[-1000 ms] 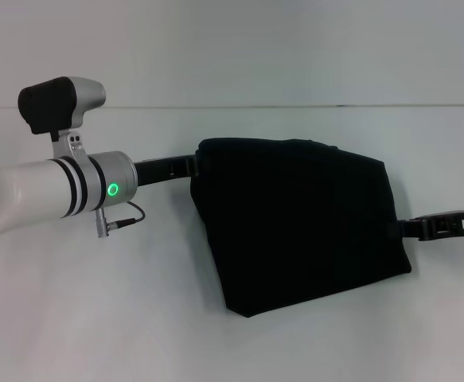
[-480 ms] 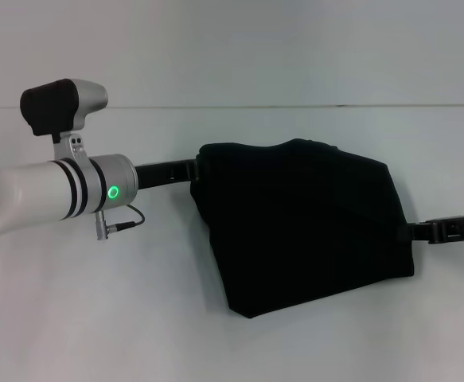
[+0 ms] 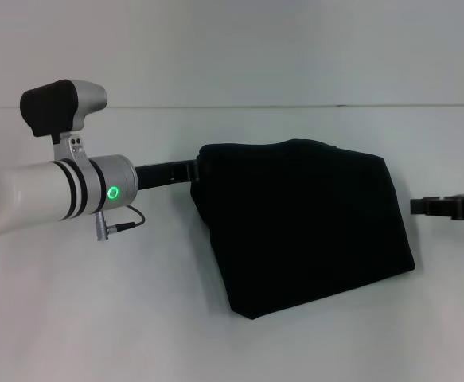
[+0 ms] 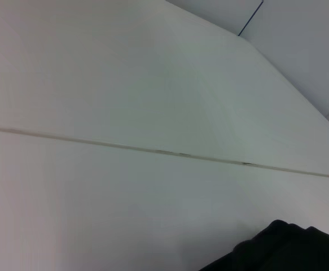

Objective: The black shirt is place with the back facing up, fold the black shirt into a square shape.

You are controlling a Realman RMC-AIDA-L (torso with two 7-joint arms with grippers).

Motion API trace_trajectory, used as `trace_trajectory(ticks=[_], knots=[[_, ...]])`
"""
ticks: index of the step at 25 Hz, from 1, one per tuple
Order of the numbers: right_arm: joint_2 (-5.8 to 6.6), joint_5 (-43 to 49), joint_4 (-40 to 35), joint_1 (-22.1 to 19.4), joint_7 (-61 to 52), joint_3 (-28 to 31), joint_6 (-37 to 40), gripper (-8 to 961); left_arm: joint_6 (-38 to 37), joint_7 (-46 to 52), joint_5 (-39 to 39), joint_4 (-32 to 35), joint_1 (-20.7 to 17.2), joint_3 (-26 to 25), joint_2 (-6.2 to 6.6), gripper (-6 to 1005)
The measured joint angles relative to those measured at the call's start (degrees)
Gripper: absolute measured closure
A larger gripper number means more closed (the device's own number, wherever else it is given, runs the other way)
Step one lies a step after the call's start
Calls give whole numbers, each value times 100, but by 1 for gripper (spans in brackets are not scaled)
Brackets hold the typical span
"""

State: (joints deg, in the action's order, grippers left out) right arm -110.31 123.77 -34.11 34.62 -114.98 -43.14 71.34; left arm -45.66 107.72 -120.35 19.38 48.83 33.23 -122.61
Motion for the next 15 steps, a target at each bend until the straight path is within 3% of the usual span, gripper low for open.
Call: trace_trajectory(ticks=[6,15], knots=[[-17,-1,-52,-61,186,462,272,531,3,3,2,17,79,52,3,981],[-233,-33,-203,43,459,765,596,329,117,158,3,24,487,171,93,981]])
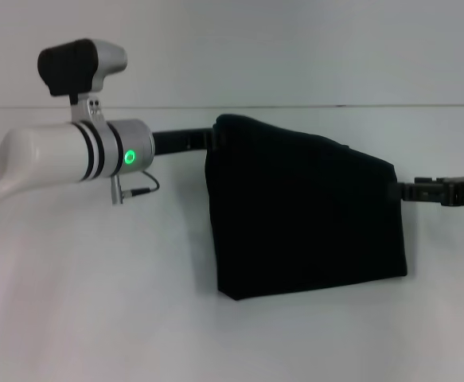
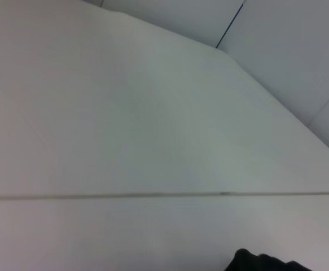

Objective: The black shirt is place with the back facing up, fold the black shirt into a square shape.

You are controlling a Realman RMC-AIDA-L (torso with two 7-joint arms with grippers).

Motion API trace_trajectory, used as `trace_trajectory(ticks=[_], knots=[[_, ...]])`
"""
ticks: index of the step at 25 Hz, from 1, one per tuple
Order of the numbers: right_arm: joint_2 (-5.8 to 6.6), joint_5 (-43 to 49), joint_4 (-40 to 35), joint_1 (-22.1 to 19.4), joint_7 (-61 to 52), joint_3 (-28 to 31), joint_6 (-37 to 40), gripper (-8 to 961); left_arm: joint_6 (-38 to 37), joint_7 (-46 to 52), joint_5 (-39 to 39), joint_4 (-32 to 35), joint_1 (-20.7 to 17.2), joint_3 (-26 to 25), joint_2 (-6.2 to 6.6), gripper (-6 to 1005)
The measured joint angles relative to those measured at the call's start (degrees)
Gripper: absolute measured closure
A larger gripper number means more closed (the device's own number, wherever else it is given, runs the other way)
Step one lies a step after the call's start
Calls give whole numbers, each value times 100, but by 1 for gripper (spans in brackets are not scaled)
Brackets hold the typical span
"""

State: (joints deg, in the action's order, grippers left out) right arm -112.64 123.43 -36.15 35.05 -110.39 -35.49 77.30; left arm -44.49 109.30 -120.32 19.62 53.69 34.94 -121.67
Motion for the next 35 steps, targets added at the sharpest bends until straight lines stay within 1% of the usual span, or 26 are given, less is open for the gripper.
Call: trace_trajectory(ticks=[2,7,10,16,19,23,24,29,32,34,35], knots=[[-22,-59,-52,10,3,2,7,284,54,57,0,9,79,62,38,981],[-62,-288,-73,19,113,6,23,89,102,117,0,9,277,210,106,982],[-72,-339,-77,33,138,6,23,56,110,131,0,8,332,259,132,982],[-73,-339,-77,85,140,5,14,63,177,112,-1,10,307,284,139,981],[-73,-339,-77,106,140,-5,15,66,181,91,-14,13,298,378,131,981],[-77,-345,-74,141,179,-32,6,68,206,90,-71,38,298,521,109,948],[-79,-346,-71,149,197,-34,1,68,286,95,-111,67,296,683,88,940],[-81,-347,-57,172,267,-38,-24,69,332,100,-147,156,259,729,115,899],[-82,-348,-59,176,409,7,-22,69,227,163,-156,573,61,733,122,668],[-88,-361,-49,184,588,52,-15,69,-9,258,-139,961,-121,729,103,624],[-96,-389,-49,185,686,62,-2,68,-295,349,-116,1263,-271,709,86,602]])
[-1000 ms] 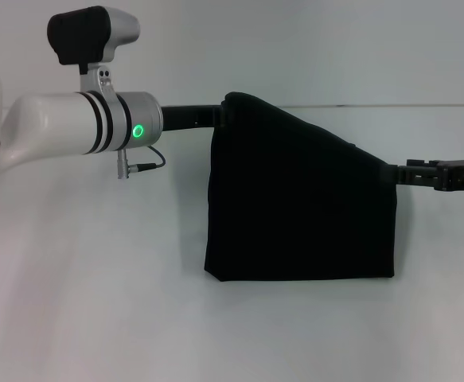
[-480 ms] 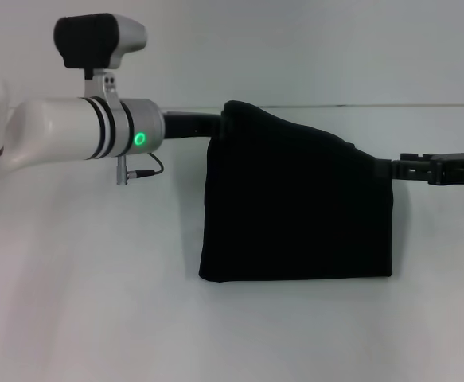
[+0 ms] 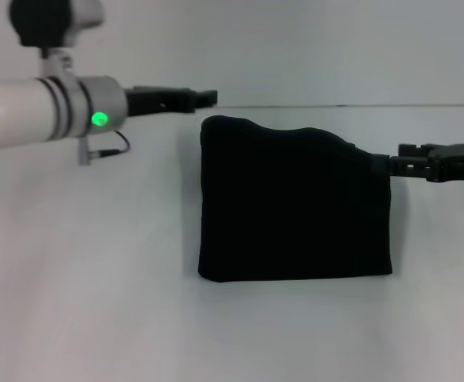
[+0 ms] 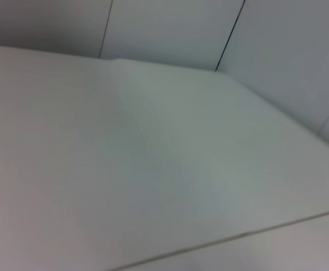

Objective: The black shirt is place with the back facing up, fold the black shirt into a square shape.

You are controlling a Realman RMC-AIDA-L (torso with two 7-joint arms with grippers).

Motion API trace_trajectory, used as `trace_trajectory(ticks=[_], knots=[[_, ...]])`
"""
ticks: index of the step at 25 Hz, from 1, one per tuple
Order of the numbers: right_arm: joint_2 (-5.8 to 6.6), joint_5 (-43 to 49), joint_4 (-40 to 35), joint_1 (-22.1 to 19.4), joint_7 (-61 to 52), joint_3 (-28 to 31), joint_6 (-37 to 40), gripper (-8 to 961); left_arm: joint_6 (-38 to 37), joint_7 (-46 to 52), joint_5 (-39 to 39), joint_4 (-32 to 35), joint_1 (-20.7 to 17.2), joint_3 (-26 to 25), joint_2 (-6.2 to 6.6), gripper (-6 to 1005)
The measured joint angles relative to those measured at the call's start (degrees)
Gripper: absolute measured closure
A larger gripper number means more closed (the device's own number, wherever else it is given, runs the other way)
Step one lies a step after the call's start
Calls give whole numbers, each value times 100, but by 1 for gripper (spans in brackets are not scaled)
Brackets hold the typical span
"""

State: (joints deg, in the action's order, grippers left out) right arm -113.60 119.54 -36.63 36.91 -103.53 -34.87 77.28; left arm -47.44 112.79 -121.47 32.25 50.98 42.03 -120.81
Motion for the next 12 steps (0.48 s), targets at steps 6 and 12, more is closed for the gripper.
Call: trace_trajectory(ticks=[6,12], knots=[[-51,-356,-39,-46,731,15,89,69,-2089,-182,461,1563,-945,-131,-244,471],[-22,-386,-191,71,1073,-139,93,69,-3316,-1666,1158,1633,-1417,-135,-306,259]])
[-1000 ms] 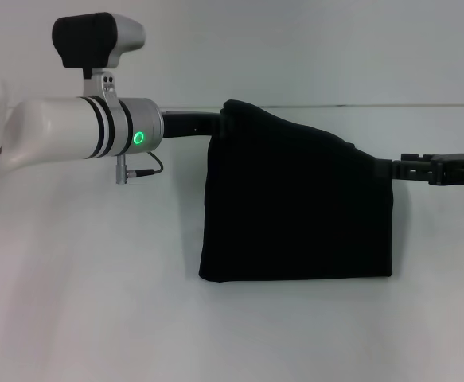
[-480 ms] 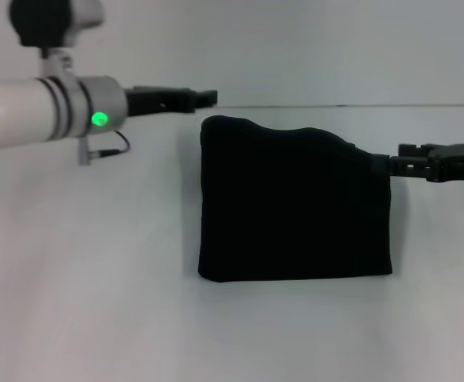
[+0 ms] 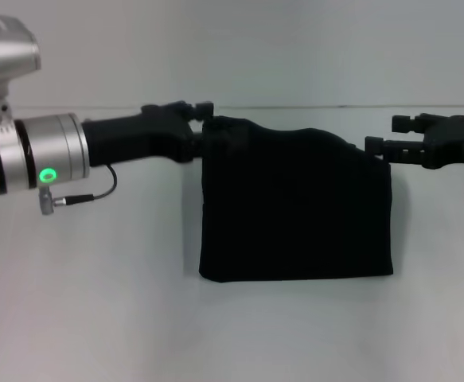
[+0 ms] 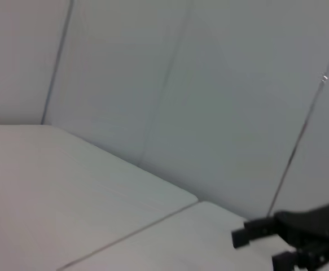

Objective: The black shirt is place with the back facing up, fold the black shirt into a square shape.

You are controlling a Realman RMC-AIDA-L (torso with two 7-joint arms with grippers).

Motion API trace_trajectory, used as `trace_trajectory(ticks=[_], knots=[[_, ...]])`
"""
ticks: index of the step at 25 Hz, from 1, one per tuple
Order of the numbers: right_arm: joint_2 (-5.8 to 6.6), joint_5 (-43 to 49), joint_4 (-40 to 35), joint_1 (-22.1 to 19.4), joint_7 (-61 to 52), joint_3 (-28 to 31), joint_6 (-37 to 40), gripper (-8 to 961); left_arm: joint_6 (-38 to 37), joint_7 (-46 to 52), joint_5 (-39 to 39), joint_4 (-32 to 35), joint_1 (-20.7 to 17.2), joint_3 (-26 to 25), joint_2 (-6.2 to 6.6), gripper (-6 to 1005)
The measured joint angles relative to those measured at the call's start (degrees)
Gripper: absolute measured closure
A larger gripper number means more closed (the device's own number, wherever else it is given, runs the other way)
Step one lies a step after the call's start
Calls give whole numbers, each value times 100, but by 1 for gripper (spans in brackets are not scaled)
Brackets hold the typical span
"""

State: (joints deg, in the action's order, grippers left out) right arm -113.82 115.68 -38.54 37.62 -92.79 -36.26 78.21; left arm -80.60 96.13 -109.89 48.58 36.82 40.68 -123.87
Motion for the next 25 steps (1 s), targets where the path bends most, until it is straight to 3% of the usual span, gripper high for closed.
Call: trace_trajectory(ticks=[7,11,17,25], knots=[[14,576,-816,201,-345,-755,103,68,0,-429,-750,-51,101,178,13,112],[21,1013,-974,381,-770,-862,121,68,-7,-406,-1267,117,186,211,25,111],[-106,1158,-979,436,-857,-868,55,69,-61,-398,-1293,239,147,166,30,111],[-127,1125,-934,311,-796,-829,66,69,-7,-417,-1324,195,114,159,26,111]])
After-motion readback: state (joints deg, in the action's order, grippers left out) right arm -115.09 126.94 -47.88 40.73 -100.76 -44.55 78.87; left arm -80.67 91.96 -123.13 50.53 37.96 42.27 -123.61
